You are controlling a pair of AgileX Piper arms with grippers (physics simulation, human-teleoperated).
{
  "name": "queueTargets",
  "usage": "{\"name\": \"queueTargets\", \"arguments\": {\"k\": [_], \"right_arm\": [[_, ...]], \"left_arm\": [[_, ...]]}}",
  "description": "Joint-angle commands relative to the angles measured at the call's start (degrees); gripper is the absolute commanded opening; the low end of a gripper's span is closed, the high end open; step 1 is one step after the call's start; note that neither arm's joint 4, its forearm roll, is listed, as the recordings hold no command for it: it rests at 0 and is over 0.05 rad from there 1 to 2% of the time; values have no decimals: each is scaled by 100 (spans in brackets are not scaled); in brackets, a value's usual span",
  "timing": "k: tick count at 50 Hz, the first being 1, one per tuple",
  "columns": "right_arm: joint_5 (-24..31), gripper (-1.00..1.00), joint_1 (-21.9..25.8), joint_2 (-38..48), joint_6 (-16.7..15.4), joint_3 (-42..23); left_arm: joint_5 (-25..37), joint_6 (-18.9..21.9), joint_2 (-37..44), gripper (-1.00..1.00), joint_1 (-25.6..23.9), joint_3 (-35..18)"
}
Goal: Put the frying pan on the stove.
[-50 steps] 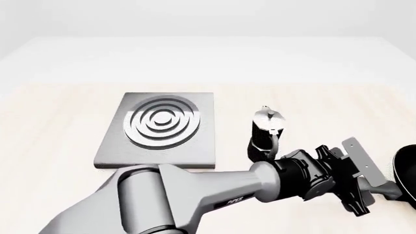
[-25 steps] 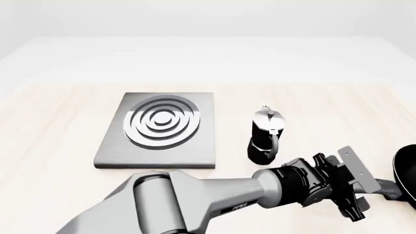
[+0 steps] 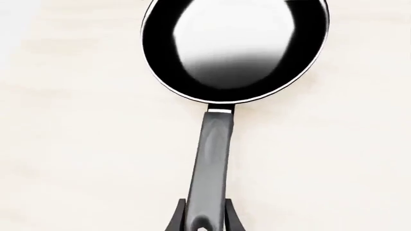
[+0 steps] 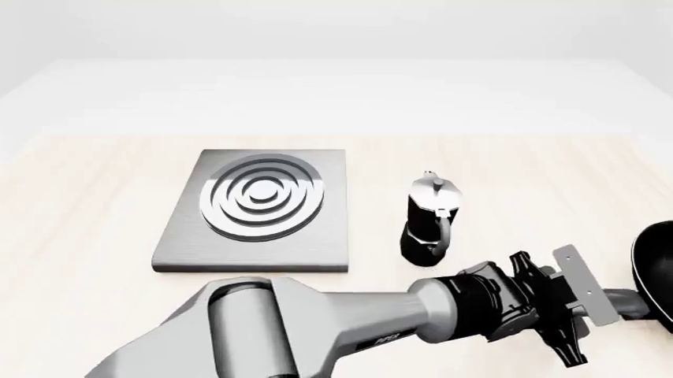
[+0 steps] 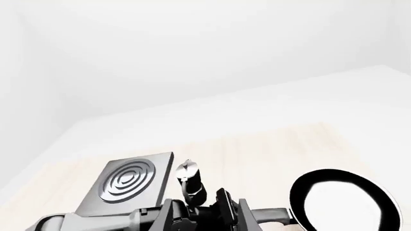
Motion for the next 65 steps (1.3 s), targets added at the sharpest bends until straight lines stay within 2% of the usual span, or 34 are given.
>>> {"name": "queueTargets", "arguments": {"k": [1, 5, 6, 10, 14, 18, 24, 35, 65], "right_arm": [[0, 100, 0, -16, -67, 90], [0, 100, -4, -16, -90, 84], [0, 100, -5, -16, -105, 79], [0, 100, -5, -16, -131, 70], [0, 100, -8, -16, -161, 61], [0, 100, -8, -16, -170, 56], [0, 100, -6, -16, -196, 50], [0, 100, -10, -16, -254, 31], [0, 100, -21, -16, -482, -78]], "left_arm": [[-98, 230, -603, -100, 140, 289], [-328, 234, -1056, -100, 107, 733], [-436, 254, -1259, -100, 48, 987], [-535, 248, -1570, -100, 42, 1240], [-516, 251, -1714, -100, 174, 1188], [-631, 250, -1977, -100, 172, 1477], [-679, 223, -2126, -100, 296, 1552], [-821, 176, -2809, -100, 444, 2098], [-339, 360, -4114, -100, 1239, 2761]]}}
